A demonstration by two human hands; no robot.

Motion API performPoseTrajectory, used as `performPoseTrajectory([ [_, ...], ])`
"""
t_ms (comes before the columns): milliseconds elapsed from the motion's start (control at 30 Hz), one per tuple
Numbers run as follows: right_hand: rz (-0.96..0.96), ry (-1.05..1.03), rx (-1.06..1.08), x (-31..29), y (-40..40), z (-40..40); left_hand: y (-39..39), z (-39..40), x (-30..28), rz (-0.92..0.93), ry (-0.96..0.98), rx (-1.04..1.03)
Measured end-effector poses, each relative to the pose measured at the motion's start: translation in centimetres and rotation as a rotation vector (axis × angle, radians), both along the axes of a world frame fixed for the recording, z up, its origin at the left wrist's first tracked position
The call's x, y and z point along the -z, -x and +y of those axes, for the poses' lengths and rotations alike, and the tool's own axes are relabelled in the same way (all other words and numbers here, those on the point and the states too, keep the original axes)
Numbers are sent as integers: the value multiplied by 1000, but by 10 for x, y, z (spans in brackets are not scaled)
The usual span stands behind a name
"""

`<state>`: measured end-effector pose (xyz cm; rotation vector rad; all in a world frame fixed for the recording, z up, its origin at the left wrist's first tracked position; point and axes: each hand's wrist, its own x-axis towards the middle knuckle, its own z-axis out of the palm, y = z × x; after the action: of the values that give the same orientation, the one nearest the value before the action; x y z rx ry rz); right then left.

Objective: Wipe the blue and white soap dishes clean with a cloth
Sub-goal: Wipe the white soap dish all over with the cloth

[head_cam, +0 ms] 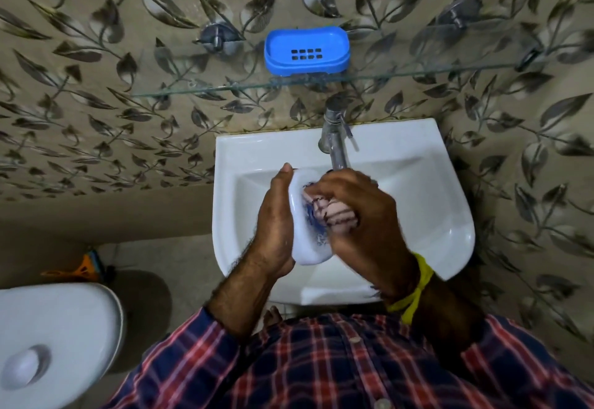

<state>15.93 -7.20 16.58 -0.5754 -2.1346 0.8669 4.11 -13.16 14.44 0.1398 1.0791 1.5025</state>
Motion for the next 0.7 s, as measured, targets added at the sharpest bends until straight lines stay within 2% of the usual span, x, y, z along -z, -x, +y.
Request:
performPoseTrajectory([
  [67, -14, 66, 71, -1, 3, 11, -3, 1, 4, 14, 17, -8],
  [200, -3, 2, -145, -1, 1, -3, 4, 3, 1, -53, -45, 14],
  [333, 28, 125, 0, -1, 2, 8, 1, 9, 3, -103, -27, 10],
  [467, -7, -2, -115, 2, 0, 0, 7, 14, -3, -112, -32, -19],
  [600, 58, 122, -17, -1, 5, 15, 6, 18, -12, -105, 32, -54],
  [700, 28, 35, -110, 0, 6, 16, 14, 25, -20, -84, 30, -63],
])
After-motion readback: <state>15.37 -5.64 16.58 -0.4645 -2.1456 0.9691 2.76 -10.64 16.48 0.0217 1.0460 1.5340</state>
